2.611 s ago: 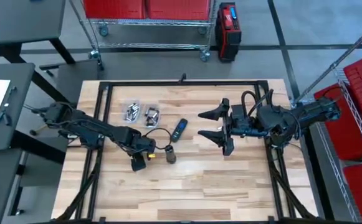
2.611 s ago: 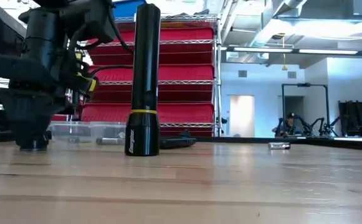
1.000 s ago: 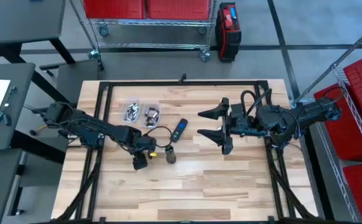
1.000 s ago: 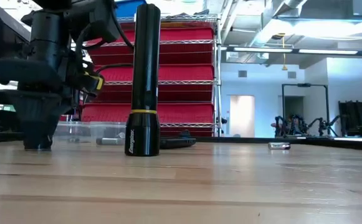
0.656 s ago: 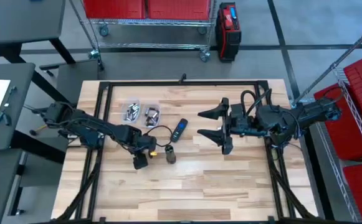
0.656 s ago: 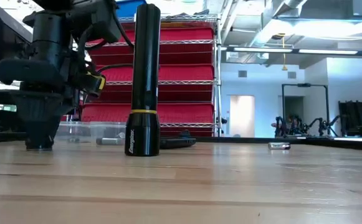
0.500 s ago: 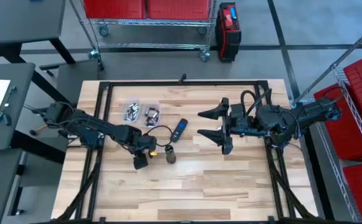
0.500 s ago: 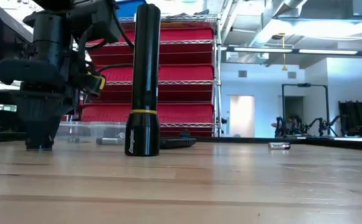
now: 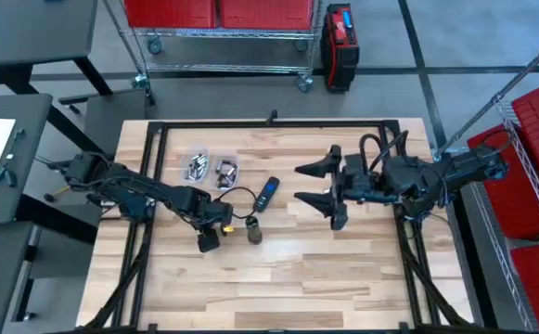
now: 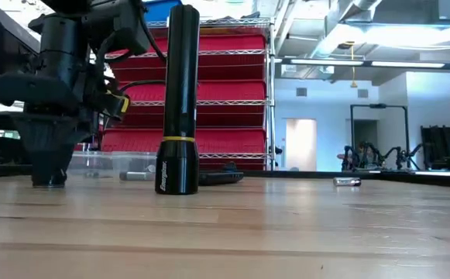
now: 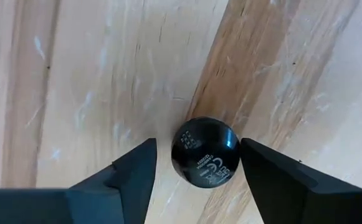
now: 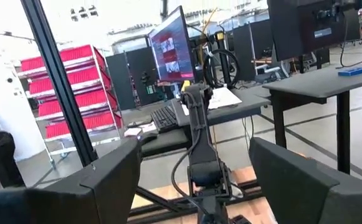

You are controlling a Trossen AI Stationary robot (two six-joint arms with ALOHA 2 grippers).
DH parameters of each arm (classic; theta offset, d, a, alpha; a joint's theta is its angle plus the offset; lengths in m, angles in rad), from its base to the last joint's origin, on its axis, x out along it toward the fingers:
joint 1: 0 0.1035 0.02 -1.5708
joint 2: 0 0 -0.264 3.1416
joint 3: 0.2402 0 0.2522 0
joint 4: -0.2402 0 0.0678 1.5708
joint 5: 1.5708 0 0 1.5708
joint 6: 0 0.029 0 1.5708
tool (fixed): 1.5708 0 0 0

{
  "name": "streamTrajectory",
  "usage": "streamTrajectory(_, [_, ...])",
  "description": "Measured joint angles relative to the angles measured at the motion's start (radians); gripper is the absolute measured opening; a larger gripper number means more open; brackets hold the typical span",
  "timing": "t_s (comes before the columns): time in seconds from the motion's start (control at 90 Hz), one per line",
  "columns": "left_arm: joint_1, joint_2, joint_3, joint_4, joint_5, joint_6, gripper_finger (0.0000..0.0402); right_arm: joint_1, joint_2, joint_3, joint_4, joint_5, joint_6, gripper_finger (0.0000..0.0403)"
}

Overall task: Insert battery
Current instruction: Close the flashlight battery compartment

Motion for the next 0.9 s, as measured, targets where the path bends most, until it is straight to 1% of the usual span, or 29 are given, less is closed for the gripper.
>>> streamTrajectory(0.256, [0.0, 0.0, -0.001, 0.004, 0.0, 0.0, 0.0203, 0.0, 0.0, 0.0, 0.019, 0.0, 0.0, 0.0286])
streamTrajectory(0.322, [0.0, 0.0, -0.008, 0.012, 0.0, 0.0, 0.0191, 0.0, 0.0, 0.0, 0.017, 0.0, 0.0, 0.0286])
streamTrajectory(0.478, [0.0, 0.0, -0.025, 0.027, 0.009, -0.001, 0.015, 0.0, 0.0, 0.0, 0.018, 0.0, 0.0, 0.0286])
streamTrajectory(0.567, [0.0, -0.001, -0.025, 0.027, 0.01, 0.0, 0.0136, 0.0, 0.0, 0.0, 0.018, 0.0, 0.0, 0.0286])
streamTrajectory(0.767, [0.0, -0.001, -0.023, 0.022, 0.013, -0.001, 0.0135, 0.0, 0.0, 0.0, 0.018, 0.0, 0.0, 0.0286])
streamTrajectory(0.9, [0.0, 0.002, 0.005, -0.03, 0.026, 0.003, 0.0135, 0.0, 0.0, 0.0, 0.017, 0.0, 0.0, 0.0286])
